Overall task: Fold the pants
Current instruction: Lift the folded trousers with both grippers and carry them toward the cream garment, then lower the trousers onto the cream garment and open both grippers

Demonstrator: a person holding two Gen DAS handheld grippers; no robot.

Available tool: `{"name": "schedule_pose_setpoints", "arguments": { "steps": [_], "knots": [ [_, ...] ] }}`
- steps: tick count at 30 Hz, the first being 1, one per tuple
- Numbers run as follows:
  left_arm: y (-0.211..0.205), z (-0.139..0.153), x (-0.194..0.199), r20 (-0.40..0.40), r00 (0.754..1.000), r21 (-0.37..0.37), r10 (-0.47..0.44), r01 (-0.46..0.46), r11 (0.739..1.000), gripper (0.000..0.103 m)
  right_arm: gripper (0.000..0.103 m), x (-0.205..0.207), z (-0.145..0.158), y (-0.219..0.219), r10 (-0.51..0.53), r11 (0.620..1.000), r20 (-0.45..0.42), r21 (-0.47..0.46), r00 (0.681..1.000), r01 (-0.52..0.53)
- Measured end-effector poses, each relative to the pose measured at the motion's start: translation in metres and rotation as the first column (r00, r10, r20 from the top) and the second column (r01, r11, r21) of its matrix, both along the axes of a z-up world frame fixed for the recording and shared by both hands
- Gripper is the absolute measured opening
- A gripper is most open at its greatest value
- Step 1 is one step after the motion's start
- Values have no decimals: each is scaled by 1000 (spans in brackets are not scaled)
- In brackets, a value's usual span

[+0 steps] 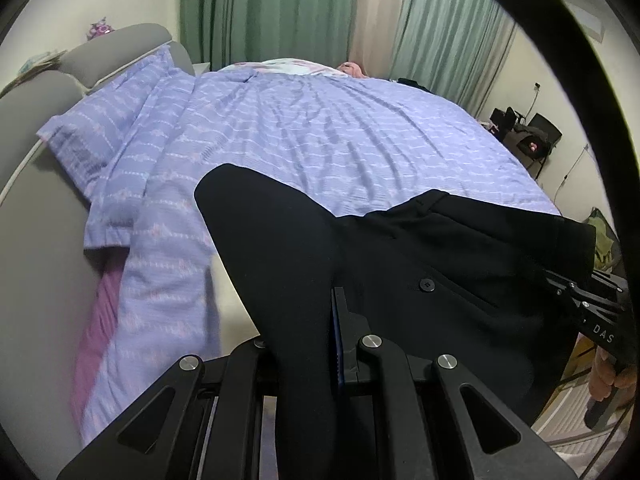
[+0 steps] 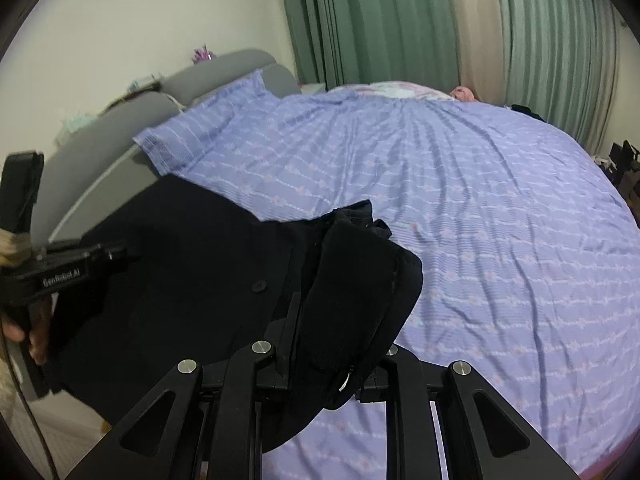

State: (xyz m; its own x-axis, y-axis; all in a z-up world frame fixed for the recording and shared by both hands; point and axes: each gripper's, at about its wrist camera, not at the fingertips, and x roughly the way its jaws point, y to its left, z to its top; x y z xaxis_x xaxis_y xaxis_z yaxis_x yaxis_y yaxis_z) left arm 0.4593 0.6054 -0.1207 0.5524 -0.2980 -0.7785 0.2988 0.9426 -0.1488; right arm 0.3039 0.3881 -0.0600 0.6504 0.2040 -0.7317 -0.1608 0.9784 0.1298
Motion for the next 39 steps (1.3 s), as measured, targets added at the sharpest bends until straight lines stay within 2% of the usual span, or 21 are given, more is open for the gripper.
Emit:
{"name": "schedule_pose_setpoints", "arguments": {
  "steps": [7, 10, 14, 18, 20, 21, 23, 26, 29, 32, 34, 39],
  "knots": [
    [6, -48, 79, -26, 999, 63, -44, 46, 997, 14, 19, 75, -43, 32, -30, 997, -69, -70, 997, 25],
    [2, -80, 102, -64, 996, 105, -63, 69, 992, 14, 19, 97, -70, 41, -46, 993, -118, -117, 992, 32],
    [2, -129, 115, -168, 985, 130, -30, 52, 990, 15, 19, 108, -112, 45, -68, 986, -213, -164, 975, 33],
    [14, -162, 106, -240, 970, 128, 31, 1, 992, 21, 19, 100, -136, 42, -72, 987, -273, -159, 959, 28],
    [17, -170, 98, -260, 965, 127, 47, -14, 992, 27, 20, 94, -143, 42, -70, 988, -296, -155, 953, 24],
    [18, -172, 93, -261, 963, 141, 59, -23, 990, 29, 20, 90, -147, 42, -71, 988, -305, -152, 950, 25],
    [16, -176, 85, -269, 960, 180, 74, -25, 983, 39, 22, 85, -155, 39, -78, 989, -331, -143, 940, 31],
    [12, -181, 67, -248, 964, 270, 93, -23, 963, 49, 27, 80, -169, 31, -98, 990, -378, -131, 921, 52],
    [16, -182, 51, -247, 964, 299, 100, -22, 954, 59, 33, 72, -178, 17, -135, 989, -405, -110, 904, 99],
    [18, -182, 29, -263, 958, 321, 115, -26, 947, 60, 42, 66, -182, 8, -148, 987, -418, -119, 896, 107],
    [18, -179, 14, -272, 953, 325, 131, -37, 945, 60, 52, 60, -182, 4, -151, 986, -413, -133, 898, 105],
    [10, -153, -30, -240, 955, 318, 171, -89, 944, 63, 62, 38, -173, -20, -189, 979, -407, -149, 894, 139]
  ]
}}
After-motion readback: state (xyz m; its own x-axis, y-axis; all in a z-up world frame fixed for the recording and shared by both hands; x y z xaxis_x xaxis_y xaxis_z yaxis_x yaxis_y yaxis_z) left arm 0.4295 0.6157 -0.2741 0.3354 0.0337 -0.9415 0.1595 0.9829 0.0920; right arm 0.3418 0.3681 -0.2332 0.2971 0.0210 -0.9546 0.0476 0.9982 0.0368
